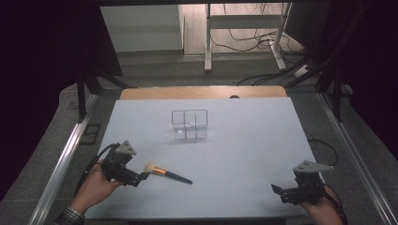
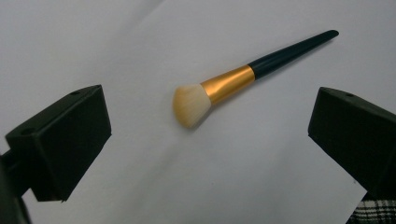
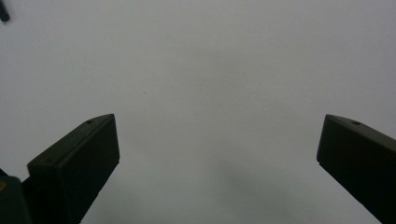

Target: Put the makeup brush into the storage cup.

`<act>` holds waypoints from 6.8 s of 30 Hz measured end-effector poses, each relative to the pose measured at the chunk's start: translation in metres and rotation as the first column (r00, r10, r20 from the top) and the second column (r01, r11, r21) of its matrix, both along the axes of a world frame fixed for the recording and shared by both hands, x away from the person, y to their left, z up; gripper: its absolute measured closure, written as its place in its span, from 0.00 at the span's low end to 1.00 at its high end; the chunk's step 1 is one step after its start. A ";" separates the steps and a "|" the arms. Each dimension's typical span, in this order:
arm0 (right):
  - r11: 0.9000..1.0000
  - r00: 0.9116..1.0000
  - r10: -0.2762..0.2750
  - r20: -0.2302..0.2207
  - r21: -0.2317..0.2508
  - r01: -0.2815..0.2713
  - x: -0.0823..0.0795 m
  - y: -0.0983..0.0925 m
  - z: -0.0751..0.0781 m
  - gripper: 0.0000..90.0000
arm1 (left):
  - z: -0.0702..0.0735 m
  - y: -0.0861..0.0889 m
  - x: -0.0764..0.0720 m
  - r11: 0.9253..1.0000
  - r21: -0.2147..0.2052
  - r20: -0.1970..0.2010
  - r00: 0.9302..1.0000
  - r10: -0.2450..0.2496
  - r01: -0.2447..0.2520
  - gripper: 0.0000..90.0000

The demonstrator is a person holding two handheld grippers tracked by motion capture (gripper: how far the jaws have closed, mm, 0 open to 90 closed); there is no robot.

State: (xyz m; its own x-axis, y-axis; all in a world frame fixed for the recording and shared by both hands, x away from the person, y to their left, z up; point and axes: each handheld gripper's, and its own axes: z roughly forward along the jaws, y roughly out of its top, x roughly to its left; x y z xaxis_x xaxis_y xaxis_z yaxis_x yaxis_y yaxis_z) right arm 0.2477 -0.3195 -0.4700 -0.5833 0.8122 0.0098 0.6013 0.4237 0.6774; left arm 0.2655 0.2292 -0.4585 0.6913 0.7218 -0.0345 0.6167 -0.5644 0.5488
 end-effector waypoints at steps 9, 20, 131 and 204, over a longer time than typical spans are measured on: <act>1.000 1.000 -0.007 0.004 0.003 0.007 0.000 0.000 0.000 0.00 | -0.001 0.000 0.009 1.000 -0.004 -0.009 1.000 0.002 -0.002 0.00; 1.000 1.000 -0.009 0.002 0.005 0.009 0.000 0.000 0.000 0.00 | -0.002 -0.015 0.020 1.000 0.010 -0.017 1.000 -0.027 0.027 0.00; 0.999 0.999 0.024 -0.044 -0.021 -0.025 0.000 0.003 -0.005 0.00 | -0.054 -0.058 0.042 0.963 0.039 -0.158 0.954 -0.256 0.265 0.81; 0.998 0.998 0.063 0.008 0.010 -0.063 -0.001 0.011 0.007 0.00 | -0.002 -0.056 -0.007 0.956 -0.187 0.069 0.974 -0.216 0.225 0.81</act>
State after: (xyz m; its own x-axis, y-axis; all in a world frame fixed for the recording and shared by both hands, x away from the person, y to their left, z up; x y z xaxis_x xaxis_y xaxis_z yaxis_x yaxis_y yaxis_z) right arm 0.2469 -0.3083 -0.4626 -0.6335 0.7736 0.0134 0.5683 0.4535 0.6865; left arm 0.2585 0.1733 -0.4604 0.8368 0.5341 -0.1205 0.4592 -0.5646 0.6859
